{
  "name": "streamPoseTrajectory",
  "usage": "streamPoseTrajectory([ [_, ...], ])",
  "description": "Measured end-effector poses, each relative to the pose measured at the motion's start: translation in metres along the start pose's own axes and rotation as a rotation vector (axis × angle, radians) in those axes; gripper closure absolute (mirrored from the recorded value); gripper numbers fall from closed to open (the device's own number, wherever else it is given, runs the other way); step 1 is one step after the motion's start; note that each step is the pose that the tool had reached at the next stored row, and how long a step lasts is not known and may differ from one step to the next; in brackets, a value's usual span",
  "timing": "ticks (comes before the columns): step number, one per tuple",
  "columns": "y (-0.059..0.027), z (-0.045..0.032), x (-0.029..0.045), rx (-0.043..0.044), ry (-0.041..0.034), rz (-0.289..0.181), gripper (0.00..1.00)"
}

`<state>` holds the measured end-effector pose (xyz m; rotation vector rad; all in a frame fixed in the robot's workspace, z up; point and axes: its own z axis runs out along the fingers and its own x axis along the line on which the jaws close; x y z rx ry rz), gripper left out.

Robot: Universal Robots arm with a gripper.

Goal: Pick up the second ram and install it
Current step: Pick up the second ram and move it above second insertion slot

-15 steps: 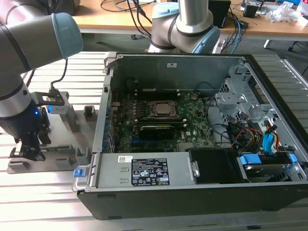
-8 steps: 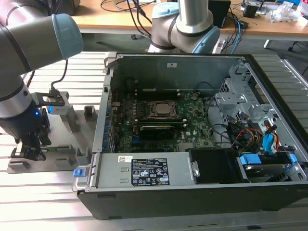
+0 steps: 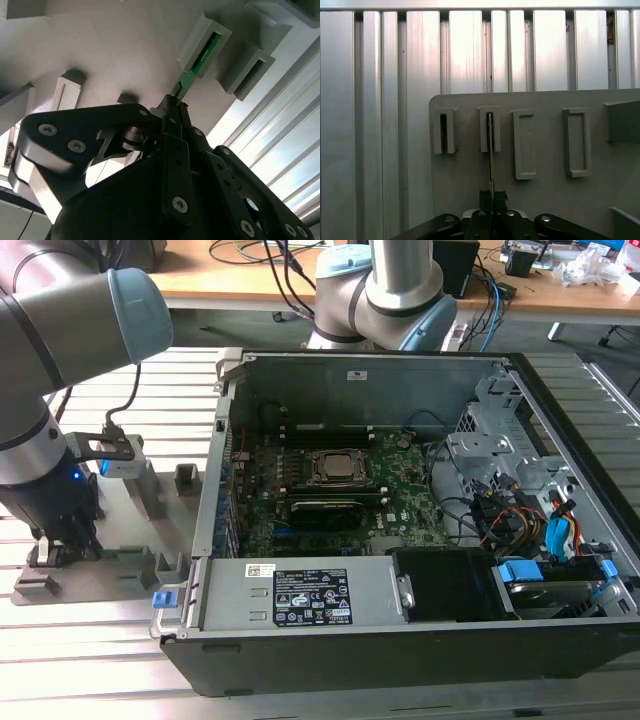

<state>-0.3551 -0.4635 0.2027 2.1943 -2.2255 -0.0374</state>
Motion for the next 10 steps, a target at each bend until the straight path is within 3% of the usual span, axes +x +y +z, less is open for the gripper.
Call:
streamPoseTrajectory([
  [6, 0.0000, -0.0003, 0.0000, 0.0001, -0.0010, 0.000, 0.87],
  [10, 0.0003, -0.0098, -0.0001, -0.0001, -0.0033, 0.000, 0.87],
])
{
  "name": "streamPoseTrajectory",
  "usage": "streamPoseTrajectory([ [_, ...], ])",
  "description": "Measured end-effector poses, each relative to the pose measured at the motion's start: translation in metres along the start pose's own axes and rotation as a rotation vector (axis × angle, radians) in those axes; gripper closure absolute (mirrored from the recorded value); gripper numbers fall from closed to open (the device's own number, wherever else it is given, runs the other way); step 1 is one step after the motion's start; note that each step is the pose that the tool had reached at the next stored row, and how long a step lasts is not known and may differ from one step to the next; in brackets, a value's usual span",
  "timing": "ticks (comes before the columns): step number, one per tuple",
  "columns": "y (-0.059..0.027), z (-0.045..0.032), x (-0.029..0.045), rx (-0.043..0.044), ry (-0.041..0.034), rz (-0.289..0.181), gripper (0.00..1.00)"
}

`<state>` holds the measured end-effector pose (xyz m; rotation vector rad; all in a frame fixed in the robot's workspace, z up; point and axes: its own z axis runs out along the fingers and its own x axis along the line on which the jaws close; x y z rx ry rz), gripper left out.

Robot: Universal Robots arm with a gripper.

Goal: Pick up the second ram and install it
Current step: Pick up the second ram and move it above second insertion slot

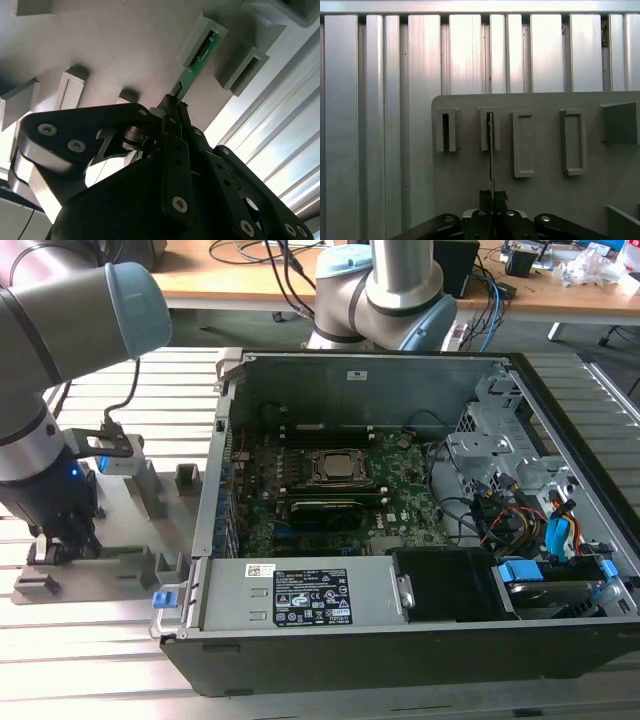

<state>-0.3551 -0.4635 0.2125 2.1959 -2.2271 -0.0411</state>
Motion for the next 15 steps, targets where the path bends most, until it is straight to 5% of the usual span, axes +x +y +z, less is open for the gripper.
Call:
streamPoseTrajectory([
  [15, 0.0010, -0.0332, -0.0033, 0.0000, -0.0004, 0.000, 0.87],
])
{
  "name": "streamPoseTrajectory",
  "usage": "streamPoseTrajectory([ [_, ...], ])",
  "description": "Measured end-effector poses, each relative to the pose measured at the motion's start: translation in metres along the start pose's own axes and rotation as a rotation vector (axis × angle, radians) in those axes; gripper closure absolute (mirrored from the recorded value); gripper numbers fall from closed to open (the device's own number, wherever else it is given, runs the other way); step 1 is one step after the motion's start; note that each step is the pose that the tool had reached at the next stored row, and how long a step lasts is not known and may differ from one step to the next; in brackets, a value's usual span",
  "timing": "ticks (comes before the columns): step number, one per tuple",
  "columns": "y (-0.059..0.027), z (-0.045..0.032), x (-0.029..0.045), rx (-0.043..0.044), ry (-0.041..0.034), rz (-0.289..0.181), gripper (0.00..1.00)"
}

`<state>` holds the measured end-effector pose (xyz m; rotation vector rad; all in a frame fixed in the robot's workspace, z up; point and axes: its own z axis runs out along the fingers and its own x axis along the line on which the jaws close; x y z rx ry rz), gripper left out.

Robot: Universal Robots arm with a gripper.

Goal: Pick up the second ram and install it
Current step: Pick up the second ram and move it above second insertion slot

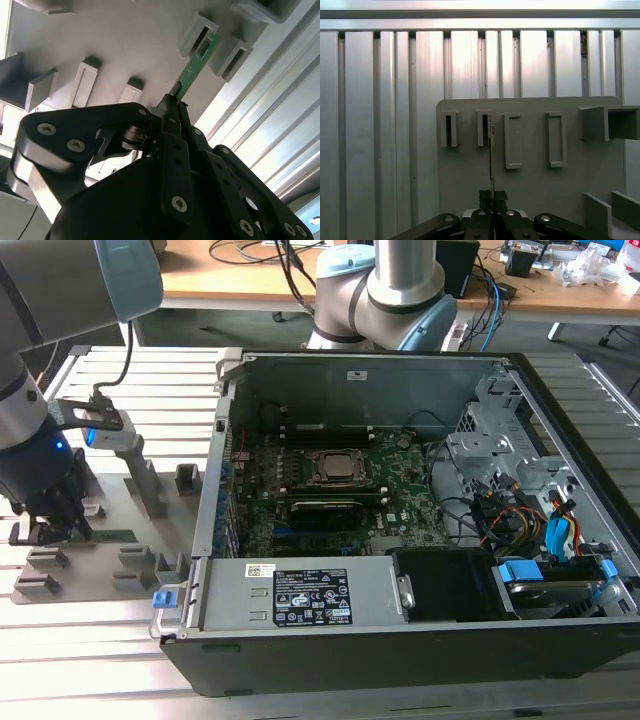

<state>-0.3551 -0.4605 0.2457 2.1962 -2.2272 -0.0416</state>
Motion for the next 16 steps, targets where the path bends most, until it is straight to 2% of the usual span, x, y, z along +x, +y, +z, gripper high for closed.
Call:
streamPoseTrajectory([
  [7, 0.0005, -0.0184, -0.0021, 0.0001, -0.0001, 0.000, 0.87],
  [10, 0.0009, -0.0309, -0.0026, 0.0000, 0.0000, 0.000, 0.87],
  [12, 0.0010, -0.0359, -0.0026, 0.0001, -0.0001, 0.000, 0.87],
  [16, 0.0012, -0.0412, -0.0028, 0.0000, -0.0001, 0.000, 0.87],
])
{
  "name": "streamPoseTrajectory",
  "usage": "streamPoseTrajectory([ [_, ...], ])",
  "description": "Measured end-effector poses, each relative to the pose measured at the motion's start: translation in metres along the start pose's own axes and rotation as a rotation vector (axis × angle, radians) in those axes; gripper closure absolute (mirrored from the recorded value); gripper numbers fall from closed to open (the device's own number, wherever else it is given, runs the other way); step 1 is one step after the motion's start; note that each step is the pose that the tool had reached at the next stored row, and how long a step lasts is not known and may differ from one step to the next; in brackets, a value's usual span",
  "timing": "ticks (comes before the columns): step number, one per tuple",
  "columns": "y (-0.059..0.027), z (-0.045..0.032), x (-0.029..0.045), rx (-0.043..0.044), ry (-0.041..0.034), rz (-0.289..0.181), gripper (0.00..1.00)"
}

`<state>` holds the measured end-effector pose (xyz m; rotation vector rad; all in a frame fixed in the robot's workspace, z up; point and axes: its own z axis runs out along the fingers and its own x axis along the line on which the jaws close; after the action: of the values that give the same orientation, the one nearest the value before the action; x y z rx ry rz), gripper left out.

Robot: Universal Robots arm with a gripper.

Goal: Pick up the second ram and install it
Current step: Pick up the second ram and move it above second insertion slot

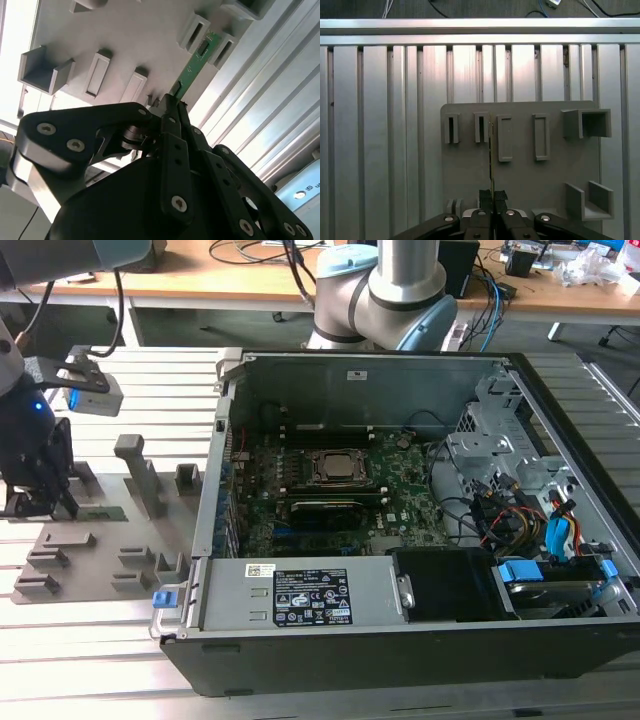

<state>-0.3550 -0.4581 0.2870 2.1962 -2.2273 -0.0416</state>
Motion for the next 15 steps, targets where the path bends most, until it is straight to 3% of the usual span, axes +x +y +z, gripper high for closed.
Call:
streamPoseTrajectory([
  [15, 0.0006, -0.0184, -0.0016, 0.0001, -0.0001, 0.000, 0.87],
])
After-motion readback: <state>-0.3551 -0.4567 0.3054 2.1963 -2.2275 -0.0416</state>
